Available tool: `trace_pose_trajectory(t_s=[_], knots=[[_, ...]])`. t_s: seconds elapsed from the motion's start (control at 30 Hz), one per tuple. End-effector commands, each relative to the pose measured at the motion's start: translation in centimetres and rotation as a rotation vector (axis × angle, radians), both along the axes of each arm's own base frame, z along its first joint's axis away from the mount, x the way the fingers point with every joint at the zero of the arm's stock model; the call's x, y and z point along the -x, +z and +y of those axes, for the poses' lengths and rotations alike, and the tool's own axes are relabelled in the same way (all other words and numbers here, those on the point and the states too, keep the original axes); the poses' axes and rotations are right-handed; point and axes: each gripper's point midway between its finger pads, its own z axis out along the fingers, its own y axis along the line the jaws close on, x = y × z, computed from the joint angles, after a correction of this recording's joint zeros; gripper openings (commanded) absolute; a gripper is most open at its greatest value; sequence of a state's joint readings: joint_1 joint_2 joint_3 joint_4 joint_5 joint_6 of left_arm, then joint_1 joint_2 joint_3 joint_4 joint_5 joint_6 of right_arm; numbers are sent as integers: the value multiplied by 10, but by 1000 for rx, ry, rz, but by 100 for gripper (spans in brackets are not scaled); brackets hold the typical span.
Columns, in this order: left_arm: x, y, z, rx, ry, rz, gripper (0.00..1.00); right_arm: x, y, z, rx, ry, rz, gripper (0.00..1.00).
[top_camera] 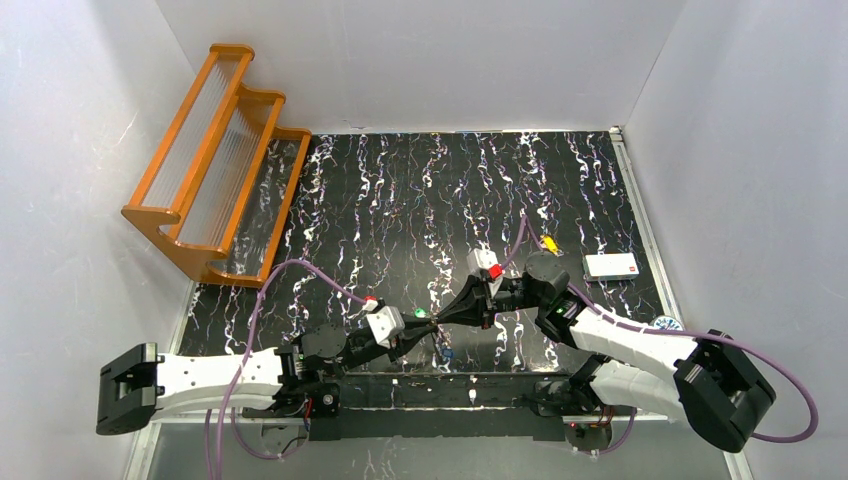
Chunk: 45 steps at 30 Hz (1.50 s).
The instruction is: Put the keys on the keyring
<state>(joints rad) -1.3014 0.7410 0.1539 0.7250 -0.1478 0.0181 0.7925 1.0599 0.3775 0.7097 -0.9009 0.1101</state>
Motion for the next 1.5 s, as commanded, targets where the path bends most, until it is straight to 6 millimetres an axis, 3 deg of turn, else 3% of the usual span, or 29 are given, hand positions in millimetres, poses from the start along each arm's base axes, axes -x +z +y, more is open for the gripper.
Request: trace_pose_trajectory(t_s=[0.0,0.2,0.6,0.77,1.03,1.23,1.47], knots=[[-2,26,-4,79,7,-17,17,2,16,3,-55,28,-44,1],[-4,28,-4,86,18,-19,20,3,18,4,-58,30,-46,1],[-13,22,-2,69,69,-13,8,4,20,4,-58,39,-43,1],[-17,25,0,81,98,-7,15,5,19,3,-54,42,-40,1],[-18,25,-1,84,99,-8,12,6,18,4,-52,47,-37,1],[-17,29,-2,97,98,-10,22,6,17,4,-50,51,-36,1],[-13,28,-6,92,65,-14,22,6,17,4,-50,49,-39,1]])
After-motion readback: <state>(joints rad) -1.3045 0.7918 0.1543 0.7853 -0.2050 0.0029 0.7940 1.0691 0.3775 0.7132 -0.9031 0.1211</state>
